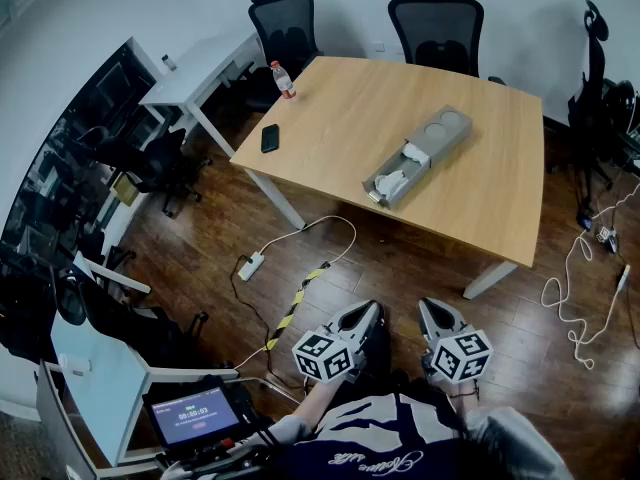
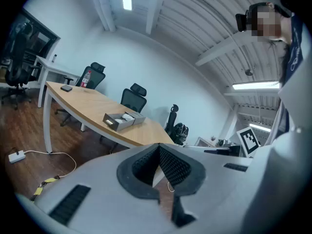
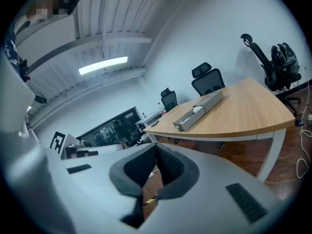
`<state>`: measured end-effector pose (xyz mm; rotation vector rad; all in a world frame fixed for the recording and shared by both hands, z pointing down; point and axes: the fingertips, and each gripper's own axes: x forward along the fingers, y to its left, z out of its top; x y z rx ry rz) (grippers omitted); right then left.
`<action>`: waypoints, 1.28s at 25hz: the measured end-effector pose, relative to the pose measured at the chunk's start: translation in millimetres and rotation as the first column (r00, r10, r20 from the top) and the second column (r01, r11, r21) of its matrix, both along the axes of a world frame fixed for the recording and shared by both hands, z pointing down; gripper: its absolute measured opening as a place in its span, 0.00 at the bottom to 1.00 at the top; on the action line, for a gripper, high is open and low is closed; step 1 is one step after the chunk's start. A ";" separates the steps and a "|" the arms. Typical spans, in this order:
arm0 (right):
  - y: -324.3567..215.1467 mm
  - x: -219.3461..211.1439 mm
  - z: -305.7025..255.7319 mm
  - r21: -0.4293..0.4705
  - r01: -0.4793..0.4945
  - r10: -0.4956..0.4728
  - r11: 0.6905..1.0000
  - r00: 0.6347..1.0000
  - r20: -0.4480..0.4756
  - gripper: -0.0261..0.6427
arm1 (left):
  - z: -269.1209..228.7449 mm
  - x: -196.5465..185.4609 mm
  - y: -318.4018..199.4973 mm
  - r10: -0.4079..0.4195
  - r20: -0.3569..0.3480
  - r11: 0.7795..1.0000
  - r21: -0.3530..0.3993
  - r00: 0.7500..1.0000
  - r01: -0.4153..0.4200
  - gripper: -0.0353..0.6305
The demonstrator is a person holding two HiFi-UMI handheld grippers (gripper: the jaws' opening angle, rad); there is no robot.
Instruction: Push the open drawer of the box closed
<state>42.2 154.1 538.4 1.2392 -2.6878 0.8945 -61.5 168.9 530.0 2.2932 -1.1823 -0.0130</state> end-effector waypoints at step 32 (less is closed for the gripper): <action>-274.5 -10.2 6.9 -0.057 -0.320 0.314 0.946 0.945 -0.095 0.04 | 108.7 -69.7 -319.0 0.185 0.005 0.952 -0.251 0.983 -0.178 0.06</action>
